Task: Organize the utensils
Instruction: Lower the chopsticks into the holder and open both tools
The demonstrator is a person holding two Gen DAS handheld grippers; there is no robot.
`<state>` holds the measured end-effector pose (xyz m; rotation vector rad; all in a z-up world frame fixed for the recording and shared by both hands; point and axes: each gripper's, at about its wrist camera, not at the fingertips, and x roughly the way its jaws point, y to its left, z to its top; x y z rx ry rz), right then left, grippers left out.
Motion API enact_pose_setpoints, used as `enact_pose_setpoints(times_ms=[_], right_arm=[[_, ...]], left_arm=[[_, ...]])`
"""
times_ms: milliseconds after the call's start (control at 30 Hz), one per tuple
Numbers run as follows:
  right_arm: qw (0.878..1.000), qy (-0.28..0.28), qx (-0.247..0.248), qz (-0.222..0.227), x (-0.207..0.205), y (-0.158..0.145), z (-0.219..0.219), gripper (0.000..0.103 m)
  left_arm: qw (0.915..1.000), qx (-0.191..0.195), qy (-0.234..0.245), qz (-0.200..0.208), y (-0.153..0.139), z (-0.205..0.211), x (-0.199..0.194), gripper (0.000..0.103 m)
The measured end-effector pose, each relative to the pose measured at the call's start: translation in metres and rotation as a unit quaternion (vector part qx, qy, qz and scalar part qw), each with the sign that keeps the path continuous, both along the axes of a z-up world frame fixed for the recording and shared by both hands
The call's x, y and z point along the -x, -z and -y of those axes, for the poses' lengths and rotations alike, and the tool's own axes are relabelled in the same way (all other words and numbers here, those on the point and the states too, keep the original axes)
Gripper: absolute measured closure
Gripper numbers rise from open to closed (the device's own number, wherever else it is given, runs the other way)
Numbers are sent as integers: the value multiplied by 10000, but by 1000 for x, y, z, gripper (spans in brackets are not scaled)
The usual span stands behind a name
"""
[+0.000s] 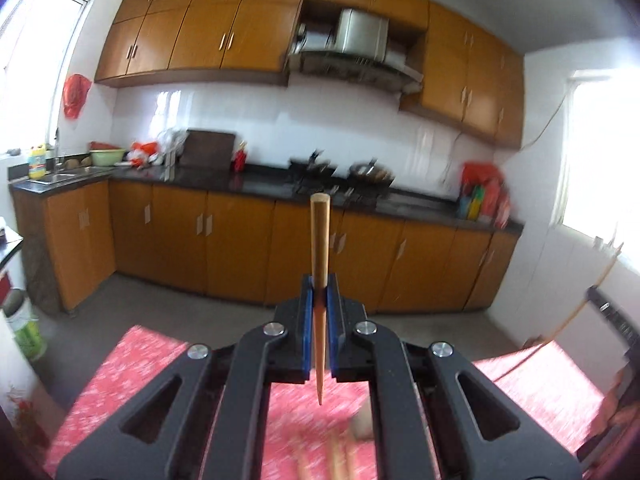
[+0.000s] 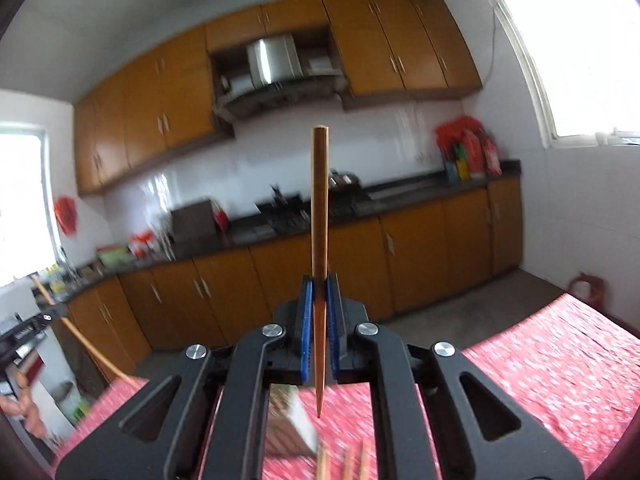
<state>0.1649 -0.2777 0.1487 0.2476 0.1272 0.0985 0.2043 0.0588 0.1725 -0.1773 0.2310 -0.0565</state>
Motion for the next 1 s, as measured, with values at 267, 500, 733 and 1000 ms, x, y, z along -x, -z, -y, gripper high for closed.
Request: enact_pose_setpoints(times_ms=[267, 500, 733, 1000], right_arm=[[9995, -271, 130, 40, -29, 16, -37, 95], [9965, -448, -9, -709, -53, 54, -38, 95], [9965, -421, 0, -717, -44, 53, -35, 56], [9979, -144, -1, -627, -8, 43, -12, 56]], left_arm=[[9983, 314, 442, 230, 1, 55, -26, 96], [9961, 150, 624, -609, 58, 83, -67, 95], [9962, 176, 521, -669, 72, 75, -61, 77], [9985, 175, 146, -495, 62, 47, -22, 66]])
